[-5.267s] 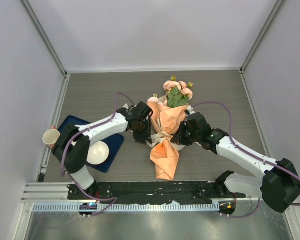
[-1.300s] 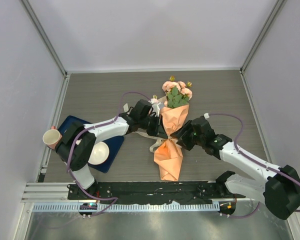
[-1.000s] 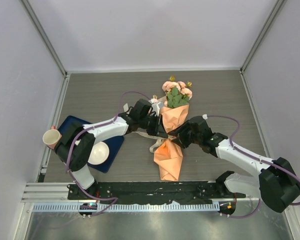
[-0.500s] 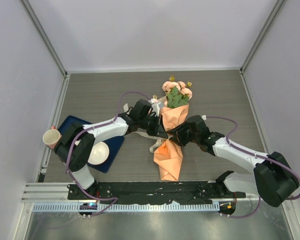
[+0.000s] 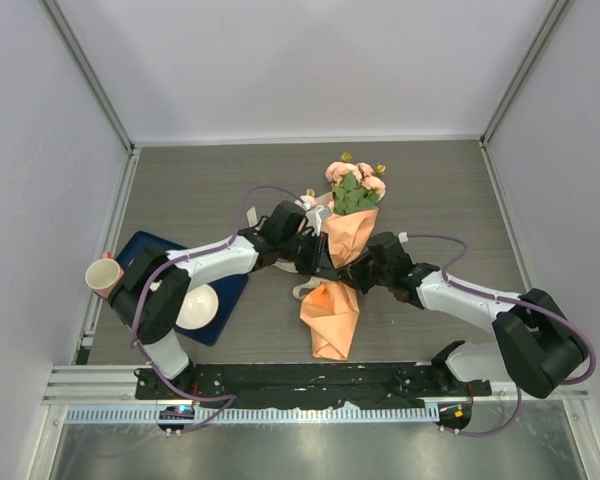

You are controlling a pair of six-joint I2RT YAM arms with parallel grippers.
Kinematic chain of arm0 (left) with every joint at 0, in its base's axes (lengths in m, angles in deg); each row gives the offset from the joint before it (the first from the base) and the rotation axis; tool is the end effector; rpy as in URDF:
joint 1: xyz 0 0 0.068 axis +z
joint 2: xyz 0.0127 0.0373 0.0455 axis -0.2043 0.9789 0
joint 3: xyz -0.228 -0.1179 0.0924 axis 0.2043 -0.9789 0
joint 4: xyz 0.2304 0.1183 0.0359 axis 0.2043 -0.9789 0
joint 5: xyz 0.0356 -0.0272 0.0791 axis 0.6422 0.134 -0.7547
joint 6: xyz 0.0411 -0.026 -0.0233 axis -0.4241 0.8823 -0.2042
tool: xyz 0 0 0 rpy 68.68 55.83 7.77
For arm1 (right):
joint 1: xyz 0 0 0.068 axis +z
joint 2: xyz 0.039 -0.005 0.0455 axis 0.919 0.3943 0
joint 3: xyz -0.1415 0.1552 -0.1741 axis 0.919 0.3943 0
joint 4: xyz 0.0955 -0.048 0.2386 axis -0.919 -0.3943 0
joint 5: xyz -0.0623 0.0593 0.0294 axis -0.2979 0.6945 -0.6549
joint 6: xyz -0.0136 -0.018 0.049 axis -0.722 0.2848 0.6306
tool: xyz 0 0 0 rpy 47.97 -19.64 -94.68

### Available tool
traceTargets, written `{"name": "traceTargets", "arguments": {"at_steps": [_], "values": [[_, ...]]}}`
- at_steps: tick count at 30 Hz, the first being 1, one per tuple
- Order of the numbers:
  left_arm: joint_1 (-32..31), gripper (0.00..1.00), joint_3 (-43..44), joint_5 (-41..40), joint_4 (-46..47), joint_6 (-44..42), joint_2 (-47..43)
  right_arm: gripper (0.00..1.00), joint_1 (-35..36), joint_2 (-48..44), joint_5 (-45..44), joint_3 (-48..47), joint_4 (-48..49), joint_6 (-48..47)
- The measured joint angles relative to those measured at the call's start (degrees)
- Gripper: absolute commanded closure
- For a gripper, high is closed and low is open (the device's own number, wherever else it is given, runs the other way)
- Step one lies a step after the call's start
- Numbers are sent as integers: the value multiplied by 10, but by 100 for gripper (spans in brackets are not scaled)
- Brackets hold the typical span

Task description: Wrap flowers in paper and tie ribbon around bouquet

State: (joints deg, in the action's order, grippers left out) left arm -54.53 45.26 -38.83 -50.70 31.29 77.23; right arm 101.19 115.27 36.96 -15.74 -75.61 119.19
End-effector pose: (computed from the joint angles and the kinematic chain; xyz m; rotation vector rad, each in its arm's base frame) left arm 0.2540 -0.2613 0.2043 0.4313 2.5290 -1.3156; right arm 0.2029 0.1417 0.1707 1.1384 2.3646 1.0065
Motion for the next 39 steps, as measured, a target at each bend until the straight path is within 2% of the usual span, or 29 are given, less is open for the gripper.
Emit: {"name": "traceTargets", "arguments": {"at_steps": [1, 2, 6, 7, 10, 11, 14, 19, 20, 21, 22, 26, 29, 30, 32, 33, 35, 39], "values": [[0, 68, -1, 0, -2, 1, -1, 92, 0, 0, 0, 0, 3, -1], [0, 58, -2, -1, -6, -1, -4, 94, 1, 0, 0, 0, 7, -2], [4, 51, -7, -15, -34, -5, -36, 100, 1, -4, -3, 3, 15, -10], [7, 52, -5, -17, -43, -7, -46, 100, 1, -9, -5, 7, 18, -15], [25, 65, 6, -20, -61, -7, -67, 100, -2, -24, -9, 22, 35, -34], [33, 76, 13, -23, -64, -7, -70, 100, -4, -27, -9, 29, 45, -40], [50, 86, 51, -41, -92, -16, -62, 100, -7, -30, -8, 62, 108, -68], [53, 89, 120, -56, -106, -43, -6, 100, -8, -30, -3, 116, 218, -109], [52, 89, 123, -56, -105, -47, 5, 94, -8, -30, -2, 124, 236, -114], [49, 89, 123, -56, -106, -49, 14, 79, -8, -30, -1, 128, 248, -119], [48, 89, 123, -56, -107, -51, 21, 72, -9, -30, 1, 129, 251, -122], [36, 90, 122, -56, -109, -59, 41, 64, -10, -43, 11, 124, 250, -125], [30, 90, 122, -56, -107, -60, 41, 69, -10, -70, 12, 119, 226, -122], [28, 91, 120, -55, -107, -60, 41, 75, -10, -79, 12, 117, 218, -119], [27, 90, 117, -54, -107, -60, 41, 78, -10, -90, 13, 117, 210, -114], [27, 90, 115, -54, -107, -60, 40, 83, -10, -93, 13, 117, 208, -110], [27, 90, 110, -54, -107, -61, 40, 86, -10, -91, 13, 118, 205, -105], [27, 90, 101, -55, -107, -61, 40, 100, -10, -70, 16, 118, 207, -96]]}}
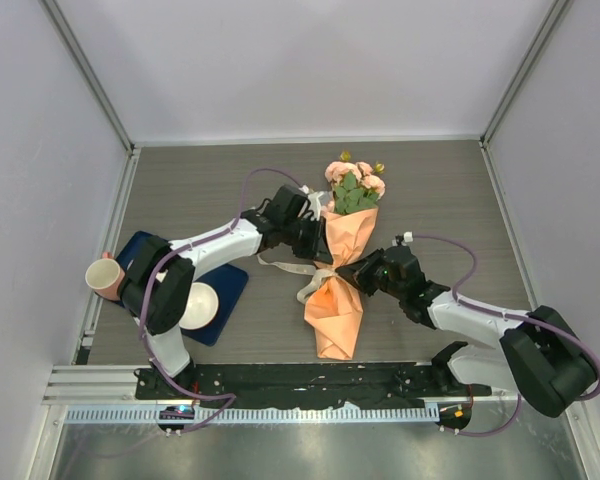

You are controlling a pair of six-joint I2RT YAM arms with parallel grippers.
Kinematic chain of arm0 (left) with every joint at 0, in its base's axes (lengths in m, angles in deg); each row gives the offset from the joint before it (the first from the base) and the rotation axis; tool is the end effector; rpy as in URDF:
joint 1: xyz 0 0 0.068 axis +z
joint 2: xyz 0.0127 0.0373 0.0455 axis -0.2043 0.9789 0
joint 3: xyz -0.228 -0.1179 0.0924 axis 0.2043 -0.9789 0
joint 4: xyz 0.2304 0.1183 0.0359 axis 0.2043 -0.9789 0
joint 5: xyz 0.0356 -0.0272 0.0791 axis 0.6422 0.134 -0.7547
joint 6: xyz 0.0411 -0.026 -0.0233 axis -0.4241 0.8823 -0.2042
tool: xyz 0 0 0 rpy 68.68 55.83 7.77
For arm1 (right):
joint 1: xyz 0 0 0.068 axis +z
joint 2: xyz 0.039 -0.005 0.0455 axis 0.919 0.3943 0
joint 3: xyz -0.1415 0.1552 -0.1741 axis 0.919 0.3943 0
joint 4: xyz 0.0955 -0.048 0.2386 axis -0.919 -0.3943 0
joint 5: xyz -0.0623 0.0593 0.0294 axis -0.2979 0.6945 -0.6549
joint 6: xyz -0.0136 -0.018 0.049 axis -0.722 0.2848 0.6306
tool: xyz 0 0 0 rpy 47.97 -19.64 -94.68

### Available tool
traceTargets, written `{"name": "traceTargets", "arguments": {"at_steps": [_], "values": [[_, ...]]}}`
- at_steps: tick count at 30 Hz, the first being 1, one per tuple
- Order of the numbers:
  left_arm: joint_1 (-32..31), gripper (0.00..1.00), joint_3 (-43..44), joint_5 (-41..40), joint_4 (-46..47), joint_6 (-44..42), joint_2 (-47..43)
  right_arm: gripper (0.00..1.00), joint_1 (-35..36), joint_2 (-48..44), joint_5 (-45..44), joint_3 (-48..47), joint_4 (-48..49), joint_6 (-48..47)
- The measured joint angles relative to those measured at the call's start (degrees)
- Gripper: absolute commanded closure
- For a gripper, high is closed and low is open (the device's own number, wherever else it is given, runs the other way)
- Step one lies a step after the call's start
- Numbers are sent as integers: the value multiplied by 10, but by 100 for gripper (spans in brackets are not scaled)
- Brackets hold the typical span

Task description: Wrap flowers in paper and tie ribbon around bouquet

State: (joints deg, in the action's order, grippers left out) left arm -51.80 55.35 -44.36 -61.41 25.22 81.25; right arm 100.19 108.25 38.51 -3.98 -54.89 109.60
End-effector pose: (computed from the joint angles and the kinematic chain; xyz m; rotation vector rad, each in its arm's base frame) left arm 0.2858 -0.2615 0.2188 0.4212 2.5521 -1.1184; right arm 0.1854 0.1261 0.1666 0.8195 2.1758 1.2041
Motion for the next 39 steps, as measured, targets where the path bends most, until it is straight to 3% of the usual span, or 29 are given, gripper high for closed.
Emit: {"name": "traceTargets", "arguments": {"at_steps": [8, 18, 23, 28, 31, 35, 39], "values": [[-3, 85, -2, 0, -10, -17, -3, 100, 0, -8, 0, 0, -28, 5], [-23, 86, 20, 2, -66, -81, -2, 100, -1, -57, -3, 0, -76, 3], [-28, 80, 24, 2, -72, -103, 11, 100, -3, -58, -3, 0, -81, 3], [-31, 65, 26, 1, -74, -112, 26, 100, -7, -60, -2, 0, -83, 3], [-36, 63, 26, 0, -74, -118, 26, 100, -9, -60, -2, 0, -84, 3], [-43, 63, 29, -10, -75, -117, 29, 100, -9, -60, 0, 0, -85, 3], [-49, 74, 43, -22, -77, -117, 40, 100, -9, -60, 0, 0, -85, 3]]}}
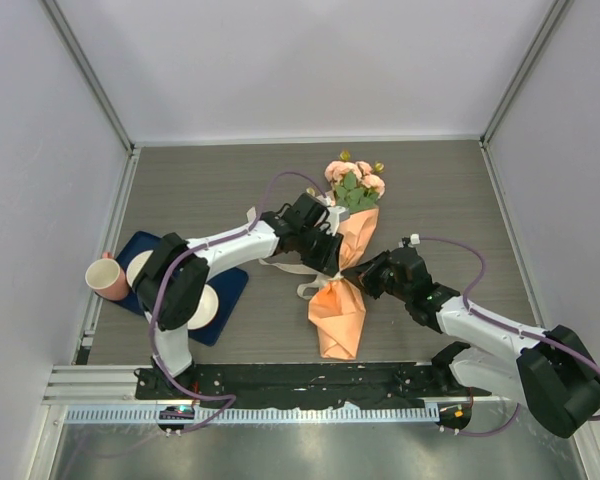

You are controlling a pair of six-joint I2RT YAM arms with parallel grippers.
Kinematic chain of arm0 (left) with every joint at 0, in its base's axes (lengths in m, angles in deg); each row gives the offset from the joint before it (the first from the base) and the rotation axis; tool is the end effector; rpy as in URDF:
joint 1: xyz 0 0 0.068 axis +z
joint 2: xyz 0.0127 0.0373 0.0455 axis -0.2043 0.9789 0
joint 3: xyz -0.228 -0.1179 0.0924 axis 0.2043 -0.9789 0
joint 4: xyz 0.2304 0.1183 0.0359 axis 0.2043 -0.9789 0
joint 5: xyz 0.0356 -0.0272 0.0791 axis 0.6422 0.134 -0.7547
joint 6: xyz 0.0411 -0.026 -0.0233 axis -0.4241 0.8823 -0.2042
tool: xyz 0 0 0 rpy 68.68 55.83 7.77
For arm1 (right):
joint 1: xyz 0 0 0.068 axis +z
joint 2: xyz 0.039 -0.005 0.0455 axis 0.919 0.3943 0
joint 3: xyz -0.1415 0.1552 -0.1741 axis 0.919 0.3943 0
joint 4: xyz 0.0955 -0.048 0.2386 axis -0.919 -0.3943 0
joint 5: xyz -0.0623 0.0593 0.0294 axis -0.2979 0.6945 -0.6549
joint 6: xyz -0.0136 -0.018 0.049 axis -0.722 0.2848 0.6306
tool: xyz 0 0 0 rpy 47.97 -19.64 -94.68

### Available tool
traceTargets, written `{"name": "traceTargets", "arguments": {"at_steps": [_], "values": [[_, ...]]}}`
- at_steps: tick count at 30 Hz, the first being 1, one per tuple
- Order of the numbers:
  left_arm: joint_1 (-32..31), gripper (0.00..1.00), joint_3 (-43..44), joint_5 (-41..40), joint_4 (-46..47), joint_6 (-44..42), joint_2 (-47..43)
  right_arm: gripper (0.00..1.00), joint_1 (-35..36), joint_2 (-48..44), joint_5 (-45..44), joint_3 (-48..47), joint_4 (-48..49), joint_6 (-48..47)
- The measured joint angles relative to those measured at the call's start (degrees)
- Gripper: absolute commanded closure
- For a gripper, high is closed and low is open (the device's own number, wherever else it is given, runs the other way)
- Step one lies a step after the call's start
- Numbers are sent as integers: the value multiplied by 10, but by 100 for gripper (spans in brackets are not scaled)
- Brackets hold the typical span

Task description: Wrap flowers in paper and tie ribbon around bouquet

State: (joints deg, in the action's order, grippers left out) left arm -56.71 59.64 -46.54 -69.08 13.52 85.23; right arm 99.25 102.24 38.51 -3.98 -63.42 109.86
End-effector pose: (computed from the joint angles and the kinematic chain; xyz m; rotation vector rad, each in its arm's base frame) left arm 0.2690 -0.2899 0.2066 0.7522 2.5740 -0.9809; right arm 0.1757 0.1156 0.1731 0.8598 2.2036 1.1636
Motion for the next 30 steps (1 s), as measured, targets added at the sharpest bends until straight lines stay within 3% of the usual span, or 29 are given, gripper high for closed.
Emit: {"name": "traceTargets", "arguments": {"at_steps": [8, 27, 29, 30], "values": [[-6, 100, 13, -39, 0, 5, 10, 100, 0, -7, 0, 1, -11, 0], [-5, 100, -11, -88, 62, 45, -64, 100, -3, -26, -3, 6, -60, -45], [-5, 100, -11, -88, 66, 48, -64, 89, -3, -26, -5, -2, -73, -66], [-4, 100, -11, -88, 67, 49, -64, 77, -5, -26, -5, -7, -80, -86]]}}
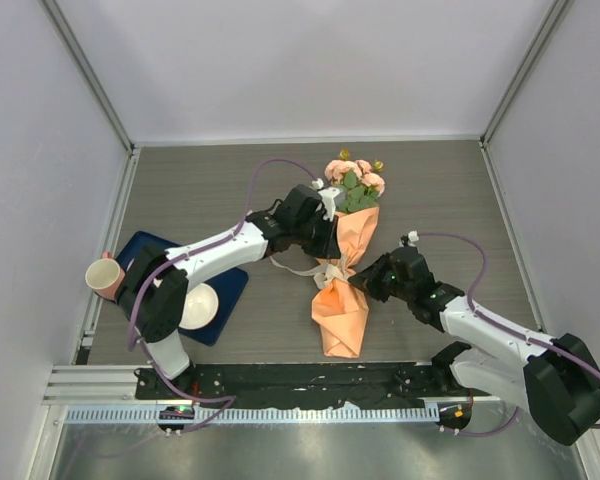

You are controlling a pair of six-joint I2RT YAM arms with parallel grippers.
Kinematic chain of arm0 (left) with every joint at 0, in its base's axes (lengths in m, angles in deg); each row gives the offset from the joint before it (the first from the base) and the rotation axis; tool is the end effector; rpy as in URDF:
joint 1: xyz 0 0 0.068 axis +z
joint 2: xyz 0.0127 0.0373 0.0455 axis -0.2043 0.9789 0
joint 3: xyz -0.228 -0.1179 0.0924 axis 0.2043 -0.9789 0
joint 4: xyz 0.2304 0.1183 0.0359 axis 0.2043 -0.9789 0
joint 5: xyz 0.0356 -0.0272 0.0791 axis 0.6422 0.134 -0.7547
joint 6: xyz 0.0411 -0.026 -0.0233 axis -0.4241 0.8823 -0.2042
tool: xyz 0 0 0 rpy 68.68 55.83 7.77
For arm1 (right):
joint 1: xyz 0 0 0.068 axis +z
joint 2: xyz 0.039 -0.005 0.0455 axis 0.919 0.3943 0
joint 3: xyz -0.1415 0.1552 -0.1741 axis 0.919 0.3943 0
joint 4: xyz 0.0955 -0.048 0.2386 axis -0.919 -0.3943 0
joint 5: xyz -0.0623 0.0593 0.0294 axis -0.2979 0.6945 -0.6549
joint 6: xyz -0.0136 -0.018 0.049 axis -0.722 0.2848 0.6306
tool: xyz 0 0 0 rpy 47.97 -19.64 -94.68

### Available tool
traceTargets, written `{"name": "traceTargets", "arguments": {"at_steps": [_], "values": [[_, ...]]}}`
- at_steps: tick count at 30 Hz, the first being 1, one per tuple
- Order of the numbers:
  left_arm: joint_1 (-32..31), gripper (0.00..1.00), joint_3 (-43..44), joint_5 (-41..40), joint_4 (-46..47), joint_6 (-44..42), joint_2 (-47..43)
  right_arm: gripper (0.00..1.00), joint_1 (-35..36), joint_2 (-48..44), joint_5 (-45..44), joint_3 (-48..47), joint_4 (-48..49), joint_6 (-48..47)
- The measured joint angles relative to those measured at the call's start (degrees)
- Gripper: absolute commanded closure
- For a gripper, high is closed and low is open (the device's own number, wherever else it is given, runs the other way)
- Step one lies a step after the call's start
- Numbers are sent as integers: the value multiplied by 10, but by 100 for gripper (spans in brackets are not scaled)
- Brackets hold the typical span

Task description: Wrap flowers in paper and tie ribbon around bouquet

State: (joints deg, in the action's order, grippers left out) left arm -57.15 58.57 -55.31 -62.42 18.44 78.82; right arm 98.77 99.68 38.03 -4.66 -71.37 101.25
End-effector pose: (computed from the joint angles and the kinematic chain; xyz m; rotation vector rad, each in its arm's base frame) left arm 0.2669 -0.2849 0.2494 0.5770 2.3905 -0.9305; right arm 0.1693 0.1091 0.1725 0.7230 2.2920 1.0186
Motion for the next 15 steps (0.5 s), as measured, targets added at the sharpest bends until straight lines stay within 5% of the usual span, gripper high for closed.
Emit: {"name": "traceTargets", "arguments": {"at_steps": [6, 15], "values": [[5, 100, 0, 24, 2, 14, 2, 45, -6, 11, 5, -98, -103, -204], [22, 100, 4, 78, -5, 36, 21, 44, -6, -19, 31, -113, -52, -427]]}}
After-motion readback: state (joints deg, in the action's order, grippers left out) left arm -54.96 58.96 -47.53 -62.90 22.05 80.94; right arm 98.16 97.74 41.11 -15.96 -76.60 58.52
